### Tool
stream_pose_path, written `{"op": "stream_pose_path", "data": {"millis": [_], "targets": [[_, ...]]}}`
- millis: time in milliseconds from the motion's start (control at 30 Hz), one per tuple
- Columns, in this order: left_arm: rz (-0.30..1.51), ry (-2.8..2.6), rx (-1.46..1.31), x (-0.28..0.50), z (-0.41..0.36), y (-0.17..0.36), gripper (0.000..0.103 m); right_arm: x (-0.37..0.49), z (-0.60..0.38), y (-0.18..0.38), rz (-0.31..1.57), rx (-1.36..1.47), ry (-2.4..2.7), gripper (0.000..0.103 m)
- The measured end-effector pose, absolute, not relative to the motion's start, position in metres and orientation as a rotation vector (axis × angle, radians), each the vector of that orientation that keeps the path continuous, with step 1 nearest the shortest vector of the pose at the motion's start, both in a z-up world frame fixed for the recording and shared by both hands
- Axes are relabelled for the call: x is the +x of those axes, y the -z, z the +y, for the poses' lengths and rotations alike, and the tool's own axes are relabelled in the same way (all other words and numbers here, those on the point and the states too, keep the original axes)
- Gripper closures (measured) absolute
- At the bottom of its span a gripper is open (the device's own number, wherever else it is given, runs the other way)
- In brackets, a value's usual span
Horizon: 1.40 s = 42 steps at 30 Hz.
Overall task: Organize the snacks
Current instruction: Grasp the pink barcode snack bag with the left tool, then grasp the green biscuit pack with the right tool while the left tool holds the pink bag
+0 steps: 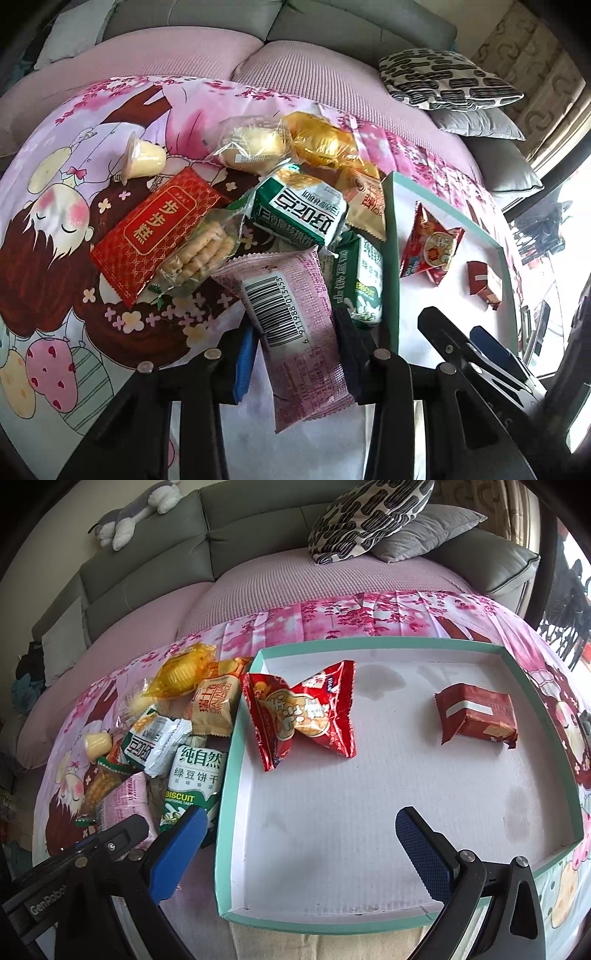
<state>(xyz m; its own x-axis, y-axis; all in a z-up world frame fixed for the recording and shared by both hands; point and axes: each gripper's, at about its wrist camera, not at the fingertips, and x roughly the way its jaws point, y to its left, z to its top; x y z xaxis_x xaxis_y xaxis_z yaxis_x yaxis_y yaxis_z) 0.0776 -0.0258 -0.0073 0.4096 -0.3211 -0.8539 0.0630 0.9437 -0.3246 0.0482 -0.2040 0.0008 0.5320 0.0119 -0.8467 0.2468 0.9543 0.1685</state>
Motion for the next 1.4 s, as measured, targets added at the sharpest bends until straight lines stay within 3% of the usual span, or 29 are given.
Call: {"op": "stream_pose_path", "data": {"millis": [700, 867, 967, 1400], "targets": [[0.986, 0.135, -0.319, 0.077, 0.023, -0.016, 0.061, 0.053, -0.178, -0.01, 0.934, 0.252, 0.047, 0.004], [0.992, 0.082, -0.323, 0.08, 0.036, -0.011, 0.061, 0.06, -0.162, -0.007, 0.928, 0.235, 0.007, 0.012], [0.999, 0.087, -0.336, 0.082, 0.039, -0.008, 0.061, 0.063, -0.155, -0.007, 0.924, 0.234, -0.023, 0.024], [1.012, 0.08, -0.369, 0.086, 0.049, -0.001, 0.061, 0.074, -0.131, 0.0, 0.951, 0.161, -0.05, 0.044]]}}
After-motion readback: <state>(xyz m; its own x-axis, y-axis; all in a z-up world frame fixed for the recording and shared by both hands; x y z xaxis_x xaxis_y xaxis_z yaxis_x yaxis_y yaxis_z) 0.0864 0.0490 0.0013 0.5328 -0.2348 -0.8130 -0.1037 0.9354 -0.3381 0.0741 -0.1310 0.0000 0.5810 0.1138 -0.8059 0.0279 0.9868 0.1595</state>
